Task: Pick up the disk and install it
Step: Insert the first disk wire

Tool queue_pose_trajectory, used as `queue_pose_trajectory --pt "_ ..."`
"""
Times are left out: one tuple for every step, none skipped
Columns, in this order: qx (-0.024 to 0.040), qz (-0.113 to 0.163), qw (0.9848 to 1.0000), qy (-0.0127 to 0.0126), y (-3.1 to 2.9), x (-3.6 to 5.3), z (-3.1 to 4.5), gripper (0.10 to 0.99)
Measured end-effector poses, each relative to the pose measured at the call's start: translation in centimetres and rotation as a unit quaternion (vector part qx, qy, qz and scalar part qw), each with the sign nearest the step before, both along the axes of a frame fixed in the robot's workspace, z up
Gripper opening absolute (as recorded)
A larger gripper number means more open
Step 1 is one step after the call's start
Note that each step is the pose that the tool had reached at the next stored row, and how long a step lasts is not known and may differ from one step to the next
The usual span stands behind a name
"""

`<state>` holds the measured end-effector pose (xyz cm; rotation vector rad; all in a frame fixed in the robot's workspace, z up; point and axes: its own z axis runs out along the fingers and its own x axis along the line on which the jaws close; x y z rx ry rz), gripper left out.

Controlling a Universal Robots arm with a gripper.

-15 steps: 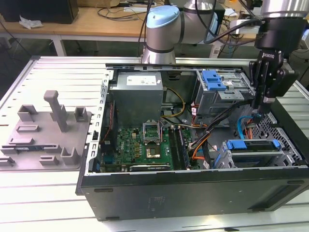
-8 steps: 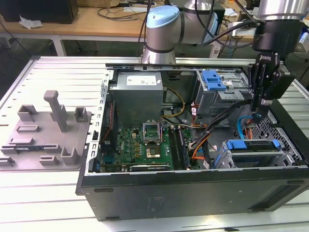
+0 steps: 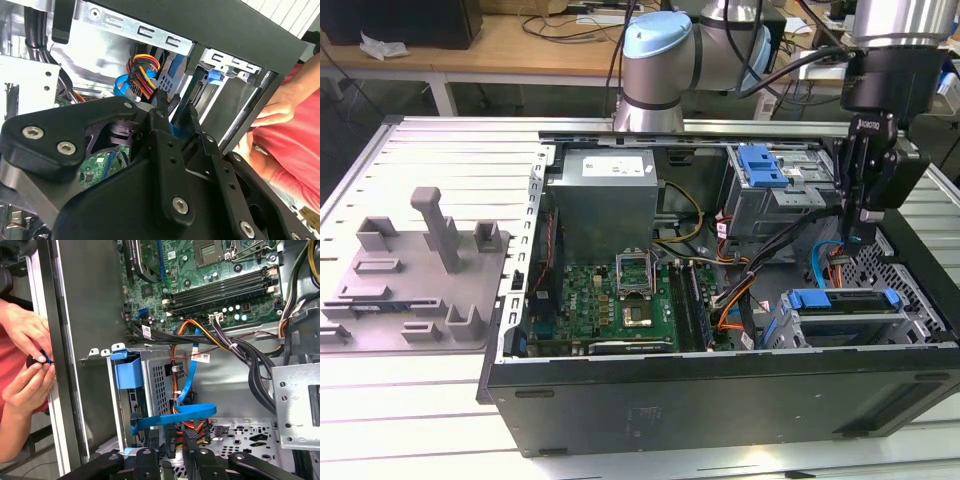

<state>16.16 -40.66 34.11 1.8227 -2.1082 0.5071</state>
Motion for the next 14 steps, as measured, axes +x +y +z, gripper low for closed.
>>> queue_pose_trajectory --pt "-0.0018 0.000 1.0000 0.0000 0.06 0.00 -0.03 0.322" --pt "-0.0032 0.000 1.0000 0.0000 0.09 0.00 -0.04 0.322" --pt "-0.0042 0.000 1.0000 0.0000 0.10 0.00 -0.03 0.322" --pt "-0.0045 0.000 1.0000 0.0000 0.09 0.00 -0.03 0.322" --pt "-0.0049 0.000 1.0000 0.0000 0.10 0.00 -0.03 0.322" --pt "-0.0051 0.000 1.0000 0.0000 0.10 0.00 -0.03 0.322" --pt "-0.0054 0.000 1.0000 0.0000 0.10 0.00 -0.03 0.322" --pt "-0.0055 0.000 1.0000 0.0000 0.10 0.00 -0.03 0.322" --pt "-0.0054 0.000 1.0000 0.0001 0.10 0.00 -0.04 0.322" --pt "-0.0055 0.000 1.0000 0.0003 0.10 0.00 -0.04 0.322" --pt "-0.0057 0.000 1.0000 0.0006 0.10 0.00 -0.05 0.322" --pt "-0.0059 0.000 1.0000 0.0011 0.10 0.00 -0.06 0.306" --pt "-0.0063 0.000 1.0000 0.0021 0.10 0.00 -0.08 0.173" --pt "-0.0066 0.000 1.0000 0.0030 0.10 0.00 -0.09 0.165"
